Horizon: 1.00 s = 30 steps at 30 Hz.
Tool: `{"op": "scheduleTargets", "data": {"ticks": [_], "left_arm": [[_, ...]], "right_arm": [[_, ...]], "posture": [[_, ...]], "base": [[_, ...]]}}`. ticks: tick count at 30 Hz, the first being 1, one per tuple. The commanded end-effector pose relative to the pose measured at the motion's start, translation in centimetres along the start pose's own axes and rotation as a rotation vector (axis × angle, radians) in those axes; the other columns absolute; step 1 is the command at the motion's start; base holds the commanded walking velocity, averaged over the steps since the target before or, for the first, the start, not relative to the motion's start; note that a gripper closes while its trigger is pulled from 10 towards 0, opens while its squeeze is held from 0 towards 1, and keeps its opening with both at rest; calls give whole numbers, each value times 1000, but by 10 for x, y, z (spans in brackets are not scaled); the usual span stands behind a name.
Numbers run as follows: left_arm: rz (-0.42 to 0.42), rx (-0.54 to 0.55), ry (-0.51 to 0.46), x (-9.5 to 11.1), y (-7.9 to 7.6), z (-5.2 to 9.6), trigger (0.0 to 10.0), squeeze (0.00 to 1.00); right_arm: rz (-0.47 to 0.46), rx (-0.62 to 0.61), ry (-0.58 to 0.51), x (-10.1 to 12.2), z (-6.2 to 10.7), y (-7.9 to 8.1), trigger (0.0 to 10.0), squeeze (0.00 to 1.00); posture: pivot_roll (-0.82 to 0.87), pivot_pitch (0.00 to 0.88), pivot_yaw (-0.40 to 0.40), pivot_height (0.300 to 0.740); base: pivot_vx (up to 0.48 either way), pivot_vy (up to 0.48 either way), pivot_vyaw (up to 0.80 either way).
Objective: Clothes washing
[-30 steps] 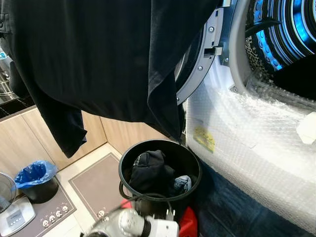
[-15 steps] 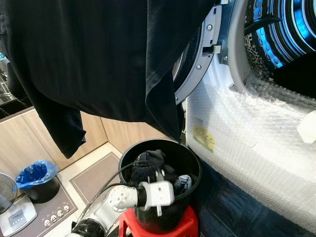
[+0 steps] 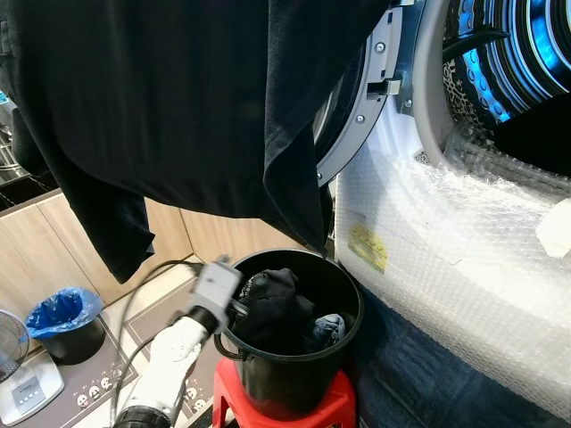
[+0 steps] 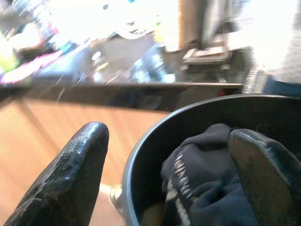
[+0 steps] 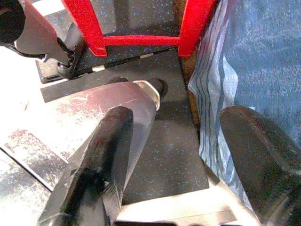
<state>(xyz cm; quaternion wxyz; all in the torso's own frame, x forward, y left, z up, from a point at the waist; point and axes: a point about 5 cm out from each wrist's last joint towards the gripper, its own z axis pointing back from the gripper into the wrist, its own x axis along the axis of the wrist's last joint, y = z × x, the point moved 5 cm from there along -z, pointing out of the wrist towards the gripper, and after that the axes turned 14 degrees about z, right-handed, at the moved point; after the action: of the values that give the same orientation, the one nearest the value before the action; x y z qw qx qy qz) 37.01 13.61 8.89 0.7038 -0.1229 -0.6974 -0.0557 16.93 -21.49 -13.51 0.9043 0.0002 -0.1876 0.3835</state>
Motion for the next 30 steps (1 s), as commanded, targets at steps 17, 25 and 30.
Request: {"op": "scheduleTargets", "data": {"ticks": [17,25,30], "left_arm": [[418,95,303,-37,-15,-19,10000,0],[446,115,406,-46,-17,-19,10000,0],[509,111,494,-52,-17,-19,10000,0]], "right_arm": [[-4,-14,-20,9,-1,-3,10000,0],[-29,-20,-13,3,-1,-1,10000,0],[-40,-26,-12,2,-1,-1,10000,0]], "posture": [[-107,0,55,740],[-118,0,65,740],[-123,0,70,740]], "base": [[0,0,0],[0,0,0],[0,0,0]]}}
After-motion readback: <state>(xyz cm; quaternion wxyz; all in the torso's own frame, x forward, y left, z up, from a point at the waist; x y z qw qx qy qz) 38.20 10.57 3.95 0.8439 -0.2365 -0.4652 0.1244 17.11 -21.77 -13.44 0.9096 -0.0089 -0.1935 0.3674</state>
